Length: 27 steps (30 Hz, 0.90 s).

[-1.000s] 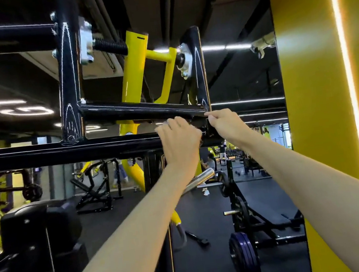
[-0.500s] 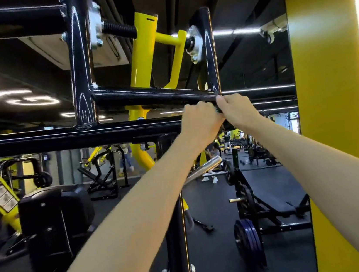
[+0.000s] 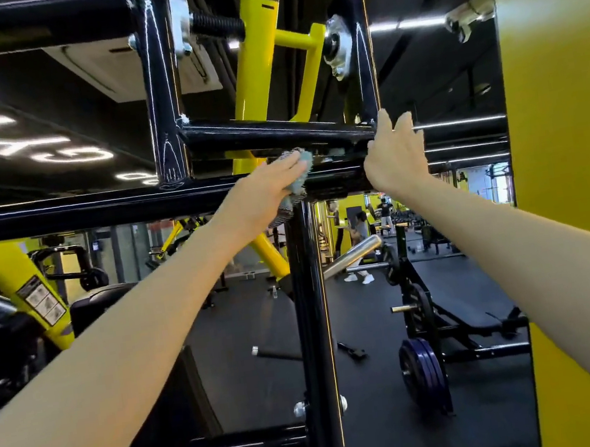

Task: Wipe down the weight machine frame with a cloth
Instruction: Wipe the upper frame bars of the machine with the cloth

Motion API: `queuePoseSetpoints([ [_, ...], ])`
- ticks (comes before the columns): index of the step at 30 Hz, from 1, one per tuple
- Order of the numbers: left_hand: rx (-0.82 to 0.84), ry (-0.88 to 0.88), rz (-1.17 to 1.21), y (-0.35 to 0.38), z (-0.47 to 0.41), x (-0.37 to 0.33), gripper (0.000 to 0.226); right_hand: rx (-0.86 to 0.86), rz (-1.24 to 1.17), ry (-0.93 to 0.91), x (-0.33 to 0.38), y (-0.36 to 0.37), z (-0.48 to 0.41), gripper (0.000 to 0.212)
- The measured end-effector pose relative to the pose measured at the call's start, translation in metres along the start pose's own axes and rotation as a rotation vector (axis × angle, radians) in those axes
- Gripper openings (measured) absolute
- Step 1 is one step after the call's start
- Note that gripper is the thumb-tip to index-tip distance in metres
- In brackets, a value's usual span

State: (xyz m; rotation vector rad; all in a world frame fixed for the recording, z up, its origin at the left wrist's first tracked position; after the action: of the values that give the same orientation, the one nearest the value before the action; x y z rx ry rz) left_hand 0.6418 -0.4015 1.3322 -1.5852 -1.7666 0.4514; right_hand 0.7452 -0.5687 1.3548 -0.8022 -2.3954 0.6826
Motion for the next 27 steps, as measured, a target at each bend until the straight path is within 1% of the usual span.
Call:
queuePoseSetpoints([
  [2, -0.061, -0.043, 0.002, -0.009, 0.018, 0.012, 0.054, -0.062, 0.06, -0.044, 0.008, 0.003, 0.008, 0.055],
  [4, -0.088, -0.088, -0.011, -0.013, 0.03, 0.021, 0.054, -0.074, 0.067, -0.093, 0.016, 0.007, 0.017, 0.054],
  [6, -0.091, -0.137, -0.041, -0.013, 0.047, 0.03, 0.056, -0.082, 0.063, -0.15, 0.021, 0.013, 0.024, 0.058],
  [8, -0.124, -0.184, -0.05, -0.014, 0.065, 0.038, 0.057, -0.134, 0.022, -0.168, 0.018, 0.013, 0.034, 0.069],
  [10, -0.151, -0.272, -0.085, -0.018, 0.074, 0.039, 0.053, -0.173, -0.087, -0.088, 0.002, 0.011, 0.045, 0.078],
  [12, -0.191, -0.349, -0.095, -0.019, 0.07, 0.026, 0.044, -0.148, -0.18, 0.035, -0.019, 0.009, 0.052, 0.078],
  [14, -0.22, -0.328, -0.052, -0.011, 0.056, -0.001, 0.045, -0.069, -0.282, 0.108, -0.036, 0.011, 0.054, 0.07],
  [16, -0.234, -0.327, 0.012, 0.007, 0.043, -0.027, 0.057, 0.039, -0.41, 0.097, -0.04, 0.011, 0.055, 0.063],
  [18, -0.224, -0.306, 0.005, 0.026, 0.027, -0.054, 0.066, 0.085, -0.504, 0.1, -0.044, 0.005, 0.053, 0.057],
  [20, -0.229, -0.196, -0.076, 0.04, 0.007, -0.082, 0.075, 0.111, -0.601, 0.12, -0.051, -0.001, 0.049, 0.049],
  [22, -0.227, -0.136, -0.221, 0.05, -0.012, -0.102, 0.078, 0.164, -0.693, 0.138, -0.054, -0.006, 0.046, 0.045],
  [23, -0.193, -0.11, -0.309, 0.055, -0.018, -0.11, 0.077, 0.182, -0.716, 0.142, -0.055, -0.008, 0.046, 0.044],
  [25, -0.096, -0.035, -0.381, 0.063, -0.024, -0.117, 0.073, 0.225, -0.736, 0.132, -0.057, -0.01, 0.048, 0.044],
  [27, 0.012, 0.113, -0.466, 0.064, -0.027, -0.113, 0.073, 0.255, -0.723, 0.125, -0.061, -0.013, 0.053, 0.044],
])
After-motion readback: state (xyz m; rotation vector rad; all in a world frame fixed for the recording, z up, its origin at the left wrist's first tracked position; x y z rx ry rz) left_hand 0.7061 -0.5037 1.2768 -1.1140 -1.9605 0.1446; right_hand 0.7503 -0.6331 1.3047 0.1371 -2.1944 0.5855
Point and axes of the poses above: each hand's wrist, its own z-axis away from the middle knuckle, its own y-axis out of the palm, x = y × z, the point moved 5 cm from there along -z, towards the middle knuckle, and after that the axes turned 10 degrees about x, right-handed, at the moved point
